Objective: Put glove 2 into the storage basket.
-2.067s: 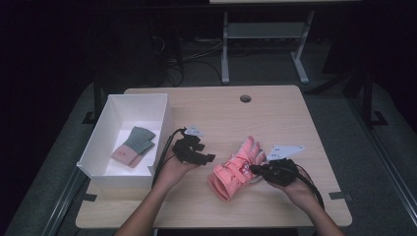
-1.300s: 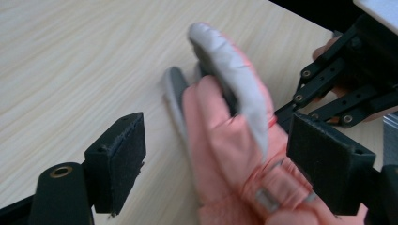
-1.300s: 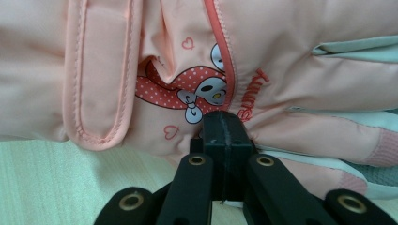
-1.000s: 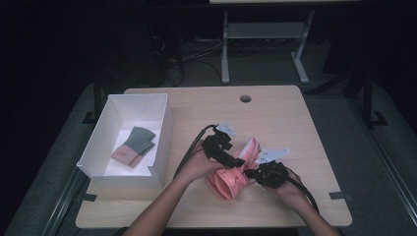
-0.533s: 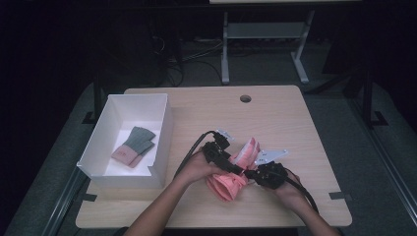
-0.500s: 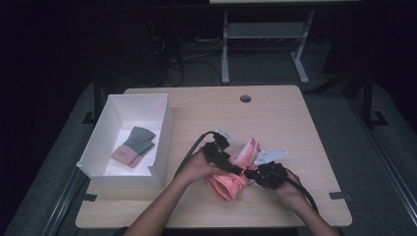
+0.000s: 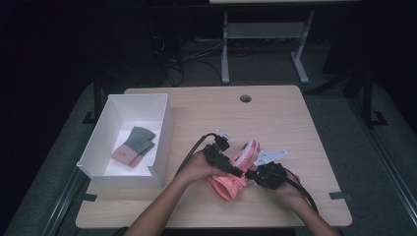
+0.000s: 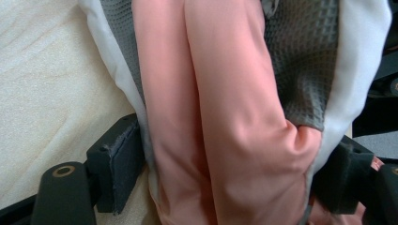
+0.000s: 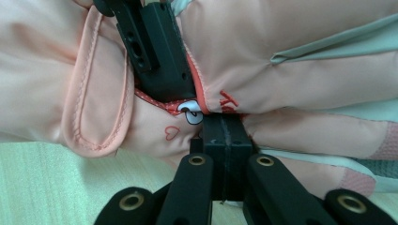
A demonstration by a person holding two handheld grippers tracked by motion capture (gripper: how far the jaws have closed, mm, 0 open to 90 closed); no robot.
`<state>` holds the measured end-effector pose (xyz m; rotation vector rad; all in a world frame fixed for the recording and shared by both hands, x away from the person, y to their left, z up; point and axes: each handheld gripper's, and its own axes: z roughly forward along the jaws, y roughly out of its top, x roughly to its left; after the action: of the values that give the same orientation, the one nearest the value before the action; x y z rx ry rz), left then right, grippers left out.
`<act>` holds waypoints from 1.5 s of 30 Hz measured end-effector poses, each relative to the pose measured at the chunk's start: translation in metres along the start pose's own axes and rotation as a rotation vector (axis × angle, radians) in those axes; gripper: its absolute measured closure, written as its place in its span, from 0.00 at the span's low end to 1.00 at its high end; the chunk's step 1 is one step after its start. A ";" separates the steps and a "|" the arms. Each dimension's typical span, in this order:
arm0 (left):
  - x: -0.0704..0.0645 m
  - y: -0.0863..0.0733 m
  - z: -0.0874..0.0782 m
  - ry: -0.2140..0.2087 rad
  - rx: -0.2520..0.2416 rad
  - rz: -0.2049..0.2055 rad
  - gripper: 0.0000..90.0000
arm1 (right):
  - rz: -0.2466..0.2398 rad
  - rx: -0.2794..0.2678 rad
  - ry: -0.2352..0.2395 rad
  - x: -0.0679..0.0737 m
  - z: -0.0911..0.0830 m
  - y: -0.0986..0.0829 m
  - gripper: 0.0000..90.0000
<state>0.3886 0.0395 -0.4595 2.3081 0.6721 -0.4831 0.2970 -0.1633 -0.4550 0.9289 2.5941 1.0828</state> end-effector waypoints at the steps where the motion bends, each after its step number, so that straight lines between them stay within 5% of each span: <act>1: 0.000 0.000 0.000 -0.003 0.001 -0.003 0.24 | -0.002 0.003 -0.001 0.000 0.000 0.000 1.00; 8: 0.006 -0.001 -0.003 -0.071 0.015 -0.037 0.41 | 0.002 0.001 -0.002 0.000 0.000 0.000 1.00; 16: 0.004 0.000 -0.007 -0.066 0.009 -0.045 0.63 | -0.002 -0.006 -0.002 0.000 0.000 -0.001 1.00; 28: -0.002 0.000 -0.015 -0.069 -0.037 -0.066 0.67 | 0.038 -0.075 0.045 -0.005 -0.022 -0.004 0.92; 38: -0.006 0.000 -0.030 -0.054 -0.078 -0.083 0.67 | 0.105 -0.106 0.018 -0.014 -0.048 -0.018 0.59; 45: -0.013 0.002 -0.042 -0.028 -0.092 -0.048 0.67 | 0.159 -0.103 -0.027 -0.019 -0.055 -0.035 0.32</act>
<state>0.3856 0.0633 -0.4226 2.1994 0.7227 -0.4960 0.2744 -0.2258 -0.4409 1.1319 2.4511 1.2212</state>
